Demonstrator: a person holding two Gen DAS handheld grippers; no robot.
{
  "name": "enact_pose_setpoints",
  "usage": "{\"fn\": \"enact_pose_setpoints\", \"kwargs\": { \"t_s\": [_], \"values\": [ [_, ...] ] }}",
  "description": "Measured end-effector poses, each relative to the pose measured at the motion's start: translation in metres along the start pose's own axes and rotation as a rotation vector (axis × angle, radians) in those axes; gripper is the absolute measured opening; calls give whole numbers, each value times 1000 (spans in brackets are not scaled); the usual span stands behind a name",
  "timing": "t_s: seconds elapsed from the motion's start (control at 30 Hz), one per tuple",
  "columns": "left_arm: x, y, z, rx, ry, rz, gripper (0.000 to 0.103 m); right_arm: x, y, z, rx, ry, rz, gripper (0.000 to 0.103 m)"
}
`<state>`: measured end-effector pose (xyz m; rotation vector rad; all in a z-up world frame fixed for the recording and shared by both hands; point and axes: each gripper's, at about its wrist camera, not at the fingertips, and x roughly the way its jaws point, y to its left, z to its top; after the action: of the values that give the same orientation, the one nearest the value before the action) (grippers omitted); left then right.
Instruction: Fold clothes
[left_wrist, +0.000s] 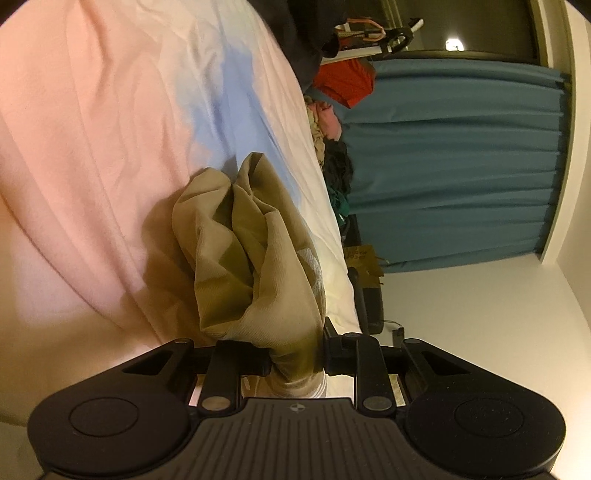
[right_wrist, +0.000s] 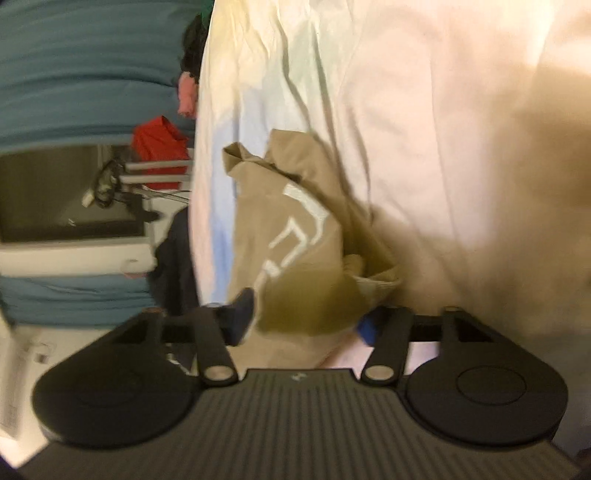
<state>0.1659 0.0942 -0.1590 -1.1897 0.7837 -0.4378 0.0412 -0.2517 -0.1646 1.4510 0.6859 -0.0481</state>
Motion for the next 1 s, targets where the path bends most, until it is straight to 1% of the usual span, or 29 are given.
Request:
{"fn": "enact_pose_setpoints", "kwargs": {
  "t_s": [0.07,0.17,0.23,0.37,0.43,0.53,0.63,0.73,0.77,0.9,1.0],
  "values": [
    [-10,-5,-6,25,2,15,25,-1,6,-2,-41,-10,-12,37],
    [-14,-15,-4,66,29,56,25,-11,16,-4,-79,-40,9,29],
    [-16,-26,0,87,59,82,25,-22,26,-5,-101,-60,21,27],
    [-29,-63,-5,129,136,79,25,-53,47,-3,-125,-84,24,26],
    [-32,-83,-11,151,197,108,25,-77,53,1,-113,-74,27,26],
    [-25,-112,-22,143,315,134,25,-120,60,11,-113,-84,23,26],
    [2,-140,-38,170,387,134,25,-151,69,34,-125,-143,18,26],
    [53,-169,-54,227,440,140,25,-166,79,69,-130,-222,2,26],
    [70,-178,-59,240,446,147,25,-167,84,84,-140,-247,-12,26],
    [156,-225,-73,302,464,132,25,-162,115,154,-184,-373,-76,26],
    [233,-263,-73,336,451,72,25,-156,148,207,-226,-497,-96,26]
  ]
}}
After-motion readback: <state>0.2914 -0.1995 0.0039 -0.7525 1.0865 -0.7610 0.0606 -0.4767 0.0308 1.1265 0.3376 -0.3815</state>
